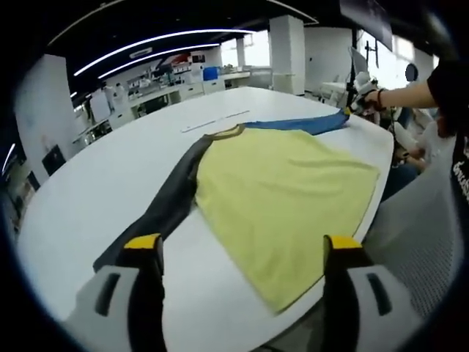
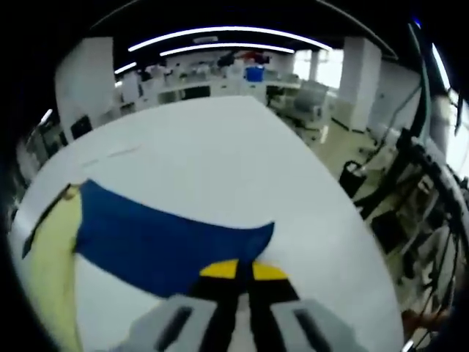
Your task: Fold the garment on the visible template until the final outline fits inside the template.
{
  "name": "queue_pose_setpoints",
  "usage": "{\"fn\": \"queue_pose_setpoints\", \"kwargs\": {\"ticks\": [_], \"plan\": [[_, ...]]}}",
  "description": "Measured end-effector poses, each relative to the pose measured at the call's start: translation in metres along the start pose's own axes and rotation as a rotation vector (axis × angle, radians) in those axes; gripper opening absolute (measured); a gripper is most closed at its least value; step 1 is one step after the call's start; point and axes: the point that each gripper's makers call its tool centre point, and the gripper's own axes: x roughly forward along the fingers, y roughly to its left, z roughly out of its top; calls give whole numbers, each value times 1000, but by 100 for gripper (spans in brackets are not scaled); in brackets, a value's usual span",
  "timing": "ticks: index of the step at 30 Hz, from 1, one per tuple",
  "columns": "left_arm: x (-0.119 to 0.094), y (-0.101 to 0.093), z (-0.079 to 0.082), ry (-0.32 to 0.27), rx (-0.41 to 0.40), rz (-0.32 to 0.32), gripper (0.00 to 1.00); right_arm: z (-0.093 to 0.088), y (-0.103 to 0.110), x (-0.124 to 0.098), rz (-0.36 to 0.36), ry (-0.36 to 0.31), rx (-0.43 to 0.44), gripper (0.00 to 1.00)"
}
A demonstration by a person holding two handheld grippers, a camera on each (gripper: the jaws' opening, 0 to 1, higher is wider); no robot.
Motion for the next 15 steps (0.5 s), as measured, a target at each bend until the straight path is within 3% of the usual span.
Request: {"fn": "queue_pose_setpoints", "kwargs": {"ticks": [15], "plan": [[-2, -1, -2, -11, -35, -18, 96, 9, 6, -1, 12, -13, 28, 0]]}}
